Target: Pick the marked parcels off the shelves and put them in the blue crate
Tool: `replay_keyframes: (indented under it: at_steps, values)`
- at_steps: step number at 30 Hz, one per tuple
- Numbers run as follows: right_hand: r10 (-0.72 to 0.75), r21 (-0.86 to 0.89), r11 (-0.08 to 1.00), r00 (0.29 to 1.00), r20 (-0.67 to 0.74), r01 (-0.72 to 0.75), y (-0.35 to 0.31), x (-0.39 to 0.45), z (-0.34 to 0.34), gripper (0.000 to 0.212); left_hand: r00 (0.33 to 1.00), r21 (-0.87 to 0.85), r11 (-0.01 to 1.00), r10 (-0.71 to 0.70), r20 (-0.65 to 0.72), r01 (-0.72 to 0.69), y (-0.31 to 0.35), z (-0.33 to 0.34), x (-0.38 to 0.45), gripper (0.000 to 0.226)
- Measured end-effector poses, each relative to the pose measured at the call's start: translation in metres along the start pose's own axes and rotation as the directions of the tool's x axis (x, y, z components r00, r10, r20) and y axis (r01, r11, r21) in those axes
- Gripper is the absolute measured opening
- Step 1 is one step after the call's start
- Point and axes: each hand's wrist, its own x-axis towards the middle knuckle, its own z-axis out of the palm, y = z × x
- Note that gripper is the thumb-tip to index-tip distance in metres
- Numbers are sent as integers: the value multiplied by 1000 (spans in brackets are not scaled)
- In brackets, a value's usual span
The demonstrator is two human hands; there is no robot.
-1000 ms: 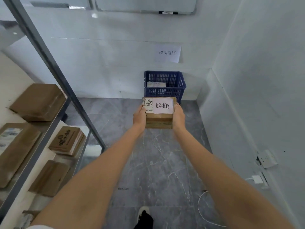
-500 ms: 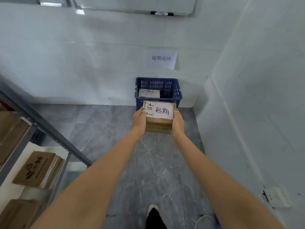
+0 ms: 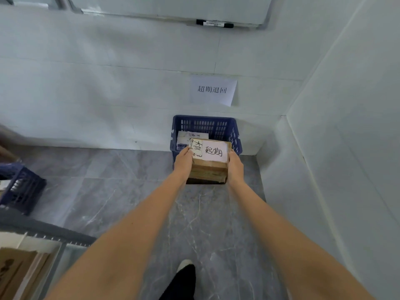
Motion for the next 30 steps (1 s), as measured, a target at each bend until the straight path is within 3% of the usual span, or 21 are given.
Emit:
replay_keyframes:
  at_steps: [9,20,27,30]
  values:
    - [82,5,997,996,-36,-82,-27,128,11,32,993,-44,993,-107,54,109,33,47,120,41]
    - [235,-21,972,971,-45,-236,-44,305,6,41,973,-50,972,-230,-2,229,57,127,276,40]
    - [289,-55,955,956,-57,-292,-33,392,13,36,939,26,939,-343,-27,343,53,154,370,43]
    - [343,-13,939,937,-65,-344,-21,425,20,43,914,52,914,-405,20,403,50,164,406,45]
